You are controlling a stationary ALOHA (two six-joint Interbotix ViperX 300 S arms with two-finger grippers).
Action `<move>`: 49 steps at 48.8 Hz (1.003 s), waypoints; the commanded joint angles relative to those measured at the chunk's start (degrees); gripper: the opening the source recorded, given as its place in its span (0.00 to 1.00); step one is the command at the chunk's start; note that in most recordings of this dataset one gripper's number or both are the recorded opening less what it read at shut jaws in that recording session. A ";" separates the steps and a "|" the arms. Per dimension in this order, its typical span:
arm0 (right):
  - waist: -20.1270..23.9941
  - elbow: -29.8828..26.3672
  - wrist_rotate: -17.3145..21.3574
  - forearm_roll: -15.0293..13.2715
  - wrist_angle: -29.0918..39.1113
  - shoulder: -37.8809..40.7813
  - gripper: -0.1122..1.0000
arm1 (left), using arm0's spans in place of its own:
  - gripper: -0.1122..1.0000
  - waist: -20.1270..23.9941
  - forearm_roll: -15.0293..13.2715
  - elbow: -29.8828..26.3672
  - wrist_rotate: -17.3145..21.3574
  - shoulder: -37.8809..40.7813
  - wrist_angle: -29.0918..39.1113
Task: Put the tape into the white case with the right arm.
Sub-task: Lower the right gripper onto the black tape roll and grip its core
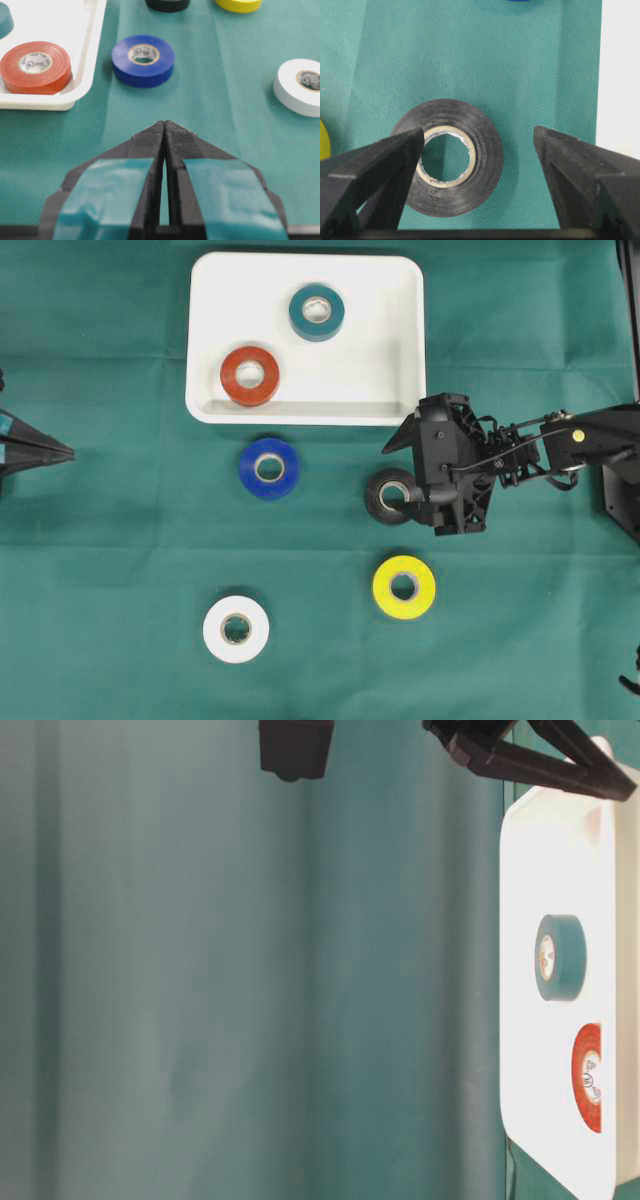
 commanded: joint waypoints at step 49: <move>-0.09 -6.59 -0.09 -0.09 11.78 6.94 0.60 | 0.10 0.18 -0.09 -0.62 0.00 0.70 -0.62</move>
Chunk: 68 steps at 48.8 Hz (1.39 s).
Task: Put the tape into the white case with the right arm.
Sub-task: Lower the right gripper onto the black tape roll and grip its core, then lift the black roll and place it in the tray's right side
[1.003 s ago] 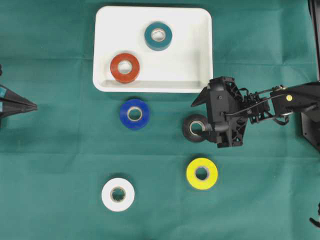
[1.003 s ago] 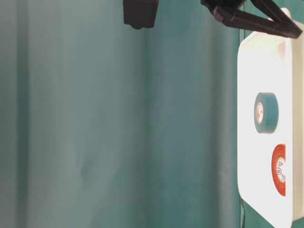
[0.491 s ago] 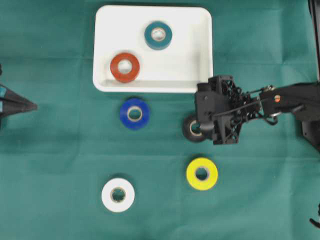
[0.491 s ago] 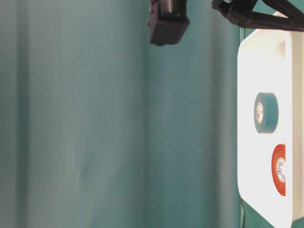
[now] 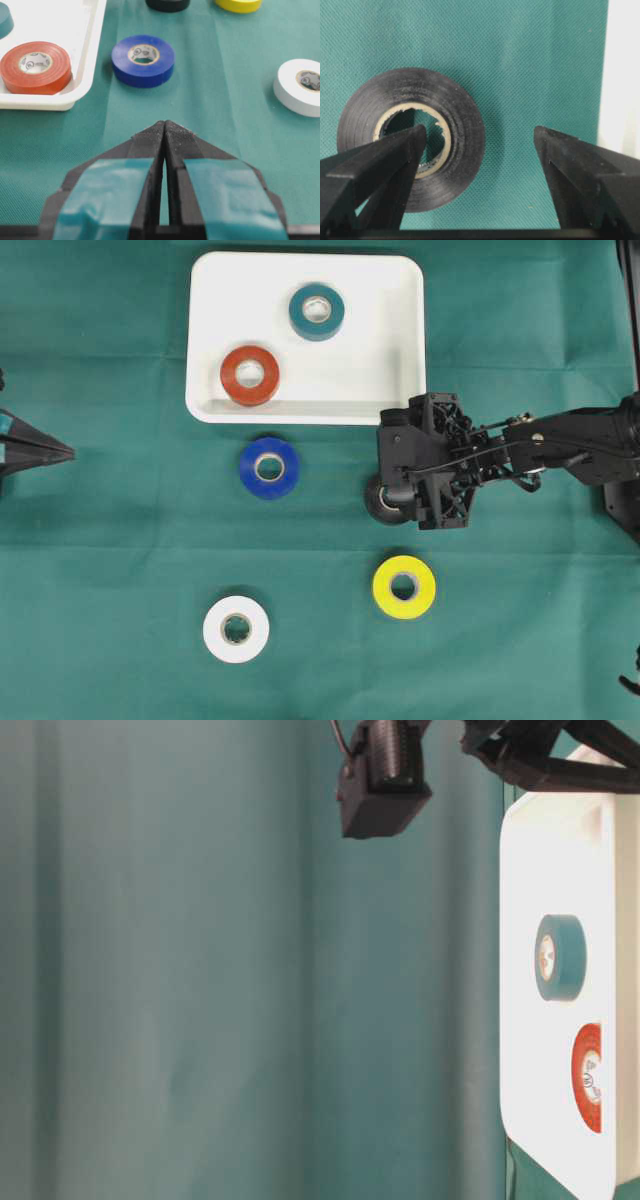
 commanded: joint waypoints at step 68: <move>0.18 -2.90 0.09 -0.09 0.97 -9.67 0.10 | 0.10 0.09 -0.09 -0.62 0.09 0.62 -0.70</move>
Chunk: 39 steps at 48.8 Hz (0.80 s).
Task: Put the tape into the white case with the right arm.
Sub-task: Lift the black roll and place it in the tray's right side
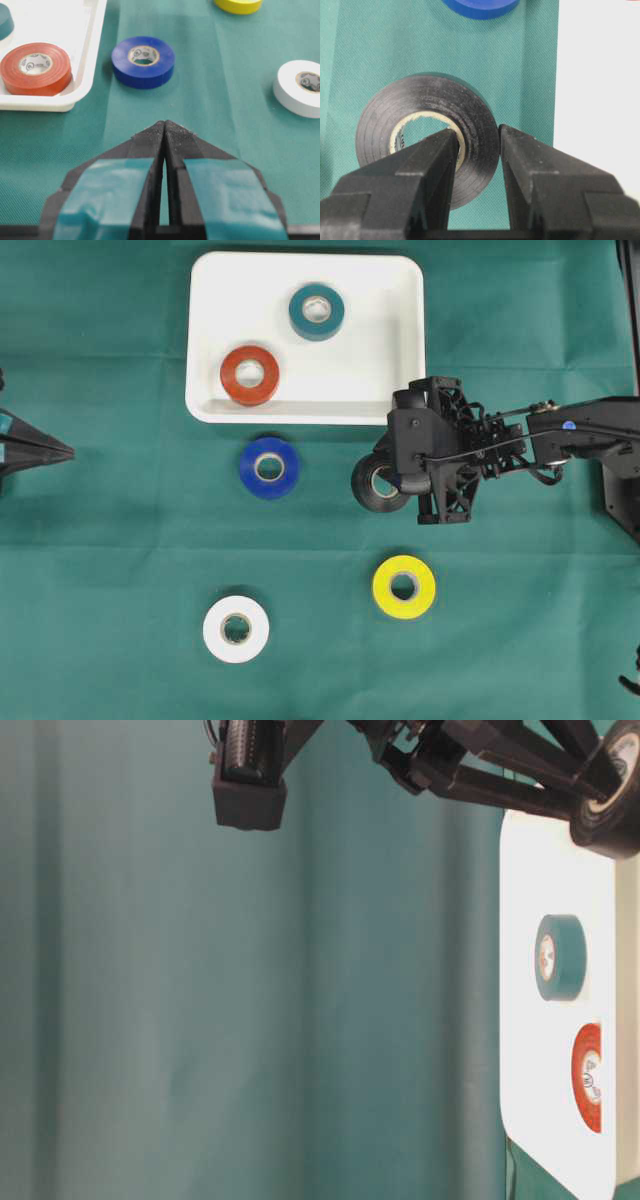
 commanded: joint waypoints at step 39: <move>-16.61 -1.58 0.00 -0.18 -5.10 -1.32 0.10 | 0.10 0.18 -0.18 -0.53 -0.09 0.53 -0.53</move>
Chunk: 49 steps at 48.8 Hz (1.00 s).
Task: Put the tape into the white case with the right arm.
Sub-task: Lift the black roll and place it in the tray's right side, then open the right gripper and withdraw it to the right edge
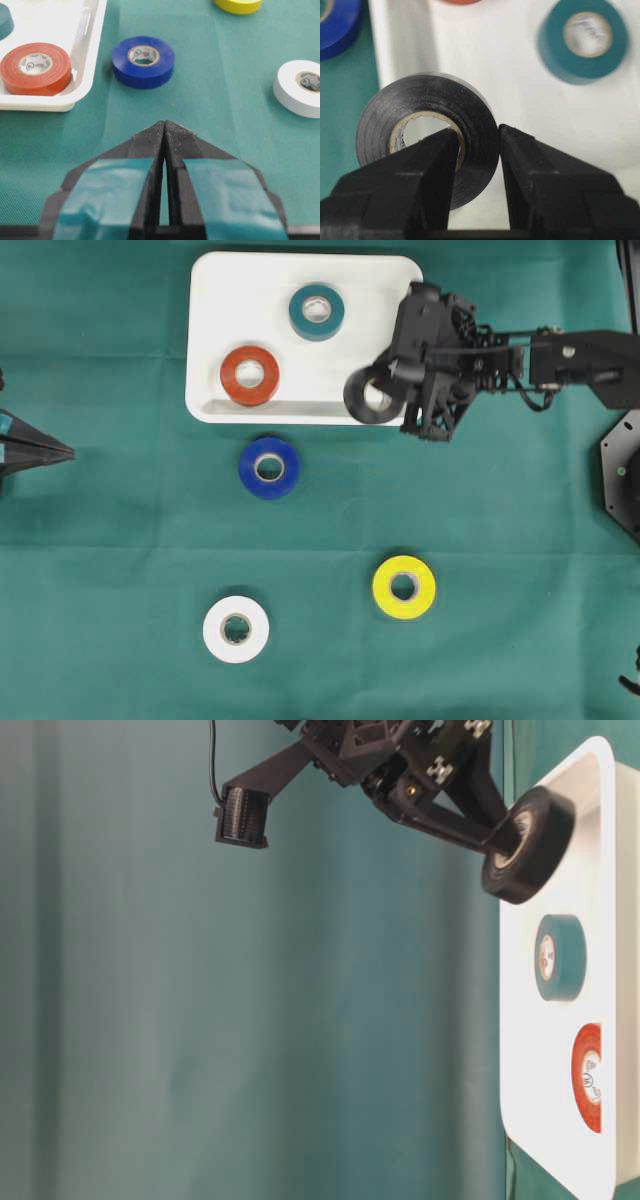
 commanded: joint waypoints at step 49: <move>-2.02 2.55 -0.09 -0.09 -4.31 -0.09 0.62 | 0.10 0.18 0.00 -0.53 0.09 0.53 -0.62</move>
